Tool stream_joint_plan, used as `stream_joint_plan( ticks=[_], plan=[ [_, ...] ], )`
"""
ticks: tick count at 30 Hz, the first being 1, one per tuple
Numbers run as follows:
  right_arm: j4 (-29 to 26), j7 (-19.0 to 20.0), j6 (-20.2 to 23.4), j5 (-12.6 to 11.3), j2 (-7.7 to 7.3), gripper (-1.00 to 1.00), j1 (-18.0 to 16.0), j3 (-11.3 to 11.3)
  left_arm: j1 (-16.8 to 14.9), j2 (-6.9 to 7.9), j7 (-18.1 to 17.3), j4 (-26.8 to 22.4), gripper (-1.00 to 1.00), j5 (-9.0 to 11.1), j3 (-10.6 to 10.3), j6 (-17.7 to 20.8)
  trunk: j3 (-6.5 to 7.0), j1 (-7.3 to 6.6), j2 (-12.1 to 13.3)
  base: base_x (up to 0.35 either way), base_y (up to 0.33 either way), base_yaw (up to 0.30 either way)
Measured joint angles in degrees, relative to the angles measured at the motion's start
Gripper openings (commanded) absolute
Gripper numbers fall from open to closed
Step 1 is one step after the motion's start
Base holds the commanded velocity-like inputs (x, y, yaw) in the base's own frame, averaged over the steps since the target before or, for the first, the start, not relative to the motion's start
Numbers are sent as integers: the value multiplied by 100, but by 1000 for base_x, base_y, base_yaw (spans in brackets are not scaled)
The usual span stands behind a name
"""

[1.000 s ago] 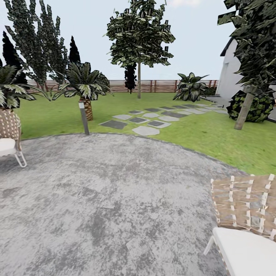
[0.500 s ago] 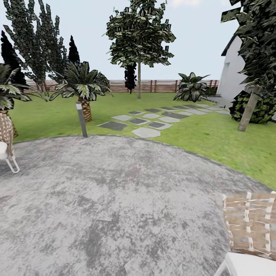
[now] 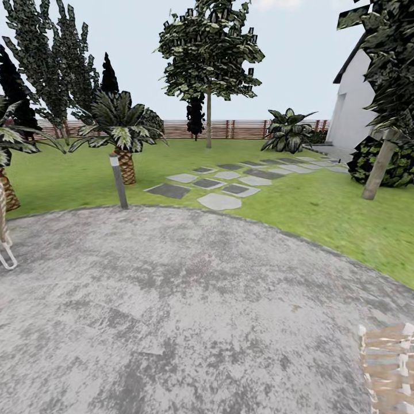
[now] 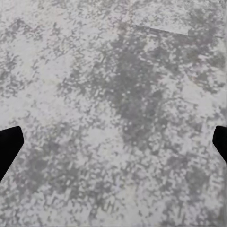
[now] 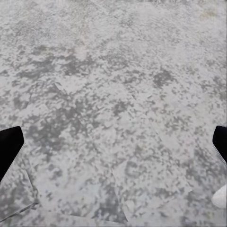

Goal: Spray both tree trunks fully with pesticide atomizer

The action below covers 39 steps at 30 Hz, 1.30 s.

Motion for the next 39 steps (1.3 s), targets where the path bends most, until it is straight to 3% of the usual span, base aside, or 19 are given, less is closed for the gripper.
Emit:
stream_joint_plan(
  ticks=[39],
  plan=[
    [0,0,0,0,0,100,0,0,0,2,0,0,100,-1,1,0,0,0,0,340,0,0]
  ],
)
